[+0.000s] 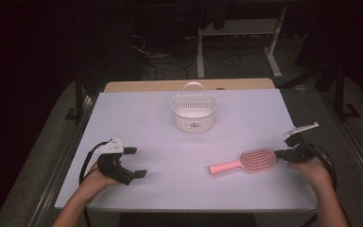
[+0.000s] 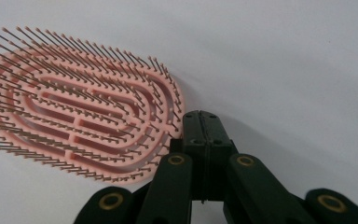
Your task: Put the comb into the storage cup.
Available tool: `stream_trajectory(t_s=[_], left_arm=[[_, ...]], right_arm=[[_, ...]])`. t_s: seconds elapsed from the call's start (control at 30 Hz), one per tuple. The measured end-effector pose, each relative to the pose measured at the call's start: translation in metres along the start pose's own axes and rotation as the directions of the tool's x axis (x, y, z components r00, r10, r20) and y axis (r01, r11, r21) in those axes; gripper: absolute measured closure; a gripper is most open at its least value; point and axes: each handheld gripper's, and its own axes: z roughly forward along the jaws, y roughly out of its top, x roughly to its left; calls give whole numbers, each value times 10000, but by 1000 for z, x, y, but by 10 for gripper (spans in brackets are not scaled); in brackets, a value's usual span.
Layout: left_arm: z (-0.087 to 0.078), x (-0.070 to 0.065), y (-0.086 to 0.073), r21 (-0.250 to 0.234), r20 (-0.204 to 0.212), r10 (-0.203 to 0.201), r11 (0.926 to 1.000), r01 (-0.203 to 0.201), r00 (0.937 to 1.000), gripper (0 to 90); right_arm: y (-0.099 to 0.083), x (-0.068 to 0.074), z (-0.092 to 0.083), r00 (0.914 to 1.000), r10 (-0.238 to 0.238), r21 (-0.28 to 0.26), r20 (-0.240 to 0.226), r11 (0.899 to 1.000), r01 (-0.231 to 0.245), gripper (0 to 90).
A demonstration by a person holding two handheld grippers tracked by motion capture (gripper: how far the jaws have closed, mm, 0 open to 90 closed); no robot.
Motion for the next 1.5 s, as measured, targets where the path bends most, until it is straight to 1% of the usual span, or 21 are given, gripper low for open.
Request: stream_trajectory(t_s=[0.33,0.5,0.73,0.9,1.1,1.27,1.5], left_arm=[[0,0,0,7,2,2,10000,-2,10000,0],[0,0,0,13,1,25,10000,-25,10000,0],[0,0,0,0,-9,35,10000,-35,10000,0],[0,0,0,-1,-5,35,10000,-35,10000,0],[-1,0,0,3,-8,28,10000,-28,10000,0],[-1,0,0,9,1,13,10000,-13,10000,0],[-2,1,0,21,-7,5,10000,-5,10000,0]], right_arm=[[-1,0,-1,9999,117,18,-120,9999,-116,888],[-2,1,-1,9993,113,47,-346,9999,-111,888],[0,11,2,9972,-165,104,-730,9998,173,888],[5,22,6,9936,-456,117,-1029,9988,471,888],[12,39,11,9859,-981,158,-1352,9947,1012,888],[17,52,15,9785,-1279,159,-1618,9911,1322,888],[23,71,21,9631,-1766,99,-2029,9832,1824,888]])
